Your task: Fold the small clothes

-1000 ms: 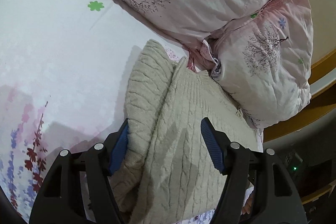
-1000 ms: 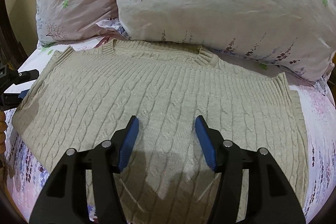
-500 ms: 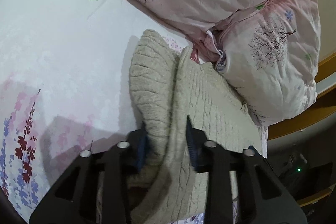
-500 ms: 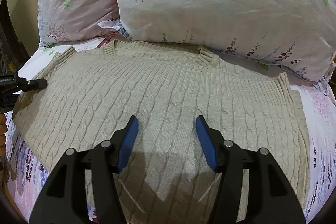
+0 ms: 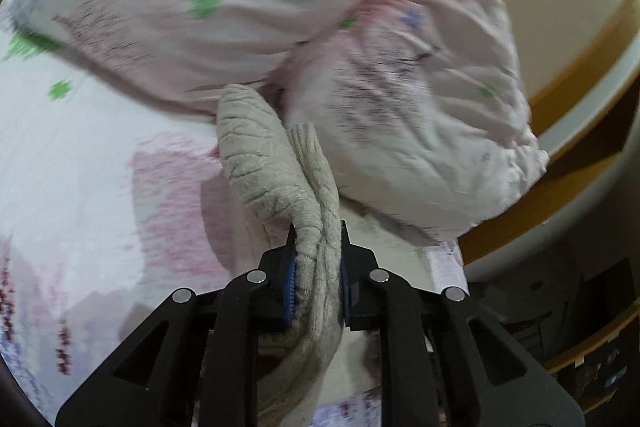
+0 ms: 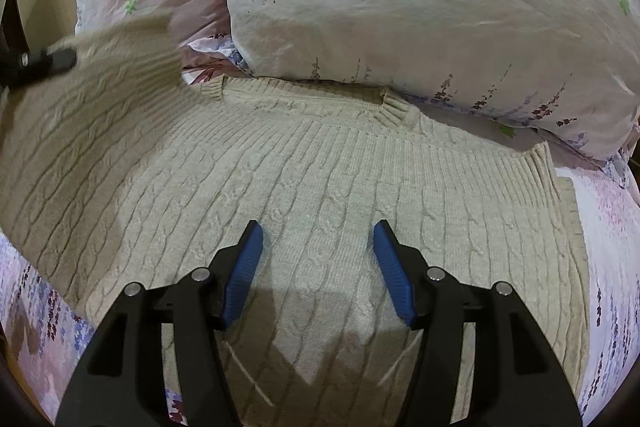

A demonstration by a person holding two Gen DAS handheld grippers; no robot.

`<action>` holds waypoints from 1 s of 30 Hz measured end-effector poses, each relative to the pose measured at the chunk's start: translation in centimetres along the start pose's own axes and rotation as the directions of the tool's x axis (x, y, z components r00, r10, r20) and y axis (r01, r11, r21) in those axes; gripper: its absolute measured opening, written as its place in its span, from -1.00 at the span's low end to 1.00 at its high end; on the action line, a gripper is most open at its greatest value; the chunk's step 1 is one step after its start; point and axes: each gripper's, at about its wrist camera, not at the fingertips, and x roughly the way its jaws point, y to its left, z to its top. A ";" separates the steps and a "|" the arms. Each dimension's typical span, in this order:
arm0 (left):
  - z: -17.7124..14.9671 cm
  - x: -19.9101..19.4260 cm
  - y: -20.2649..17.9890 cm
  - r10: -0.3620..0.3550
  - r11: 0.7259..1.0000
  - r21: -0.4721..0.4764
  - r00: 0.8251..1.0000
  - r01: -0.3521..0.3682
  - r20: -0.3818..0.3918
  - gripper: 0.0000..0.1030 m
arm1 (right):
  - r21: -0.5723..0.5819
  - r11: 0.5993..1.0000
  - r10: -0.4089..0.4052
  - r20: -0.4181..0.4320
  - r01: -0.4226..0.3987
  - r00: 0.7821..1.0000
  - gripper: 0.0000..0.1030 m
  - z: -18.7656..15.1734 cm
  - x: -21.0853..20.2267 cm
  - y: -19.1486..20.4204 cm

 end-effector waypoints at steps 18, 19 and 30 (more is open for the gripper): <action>-9.7 15.8 -16.6 -0.040 0.949 0.295 0.971 0.111 -0.237 -0.73 | 0.423 0.905 0.008 0.087 -0.044 0.996 0.07 -7.2 -7.3 -15.4; -10.4 16.7 -16.6 -0.030 0.951 0.291 0.965 0.107 -0.259 -0.73 | 0.440 0.897 -0.004 0.093 -0.037 0.996 0.12 -7.3 -7.7 -15.8; -8.0 7.9 -14.5 -0.150 0.924 0.320 0.968 0.209 -0.199 0.32 | 0.606 0.675 0.408 0.170 -0.422 0.897 0.29 -5.1 -6.2 -19.5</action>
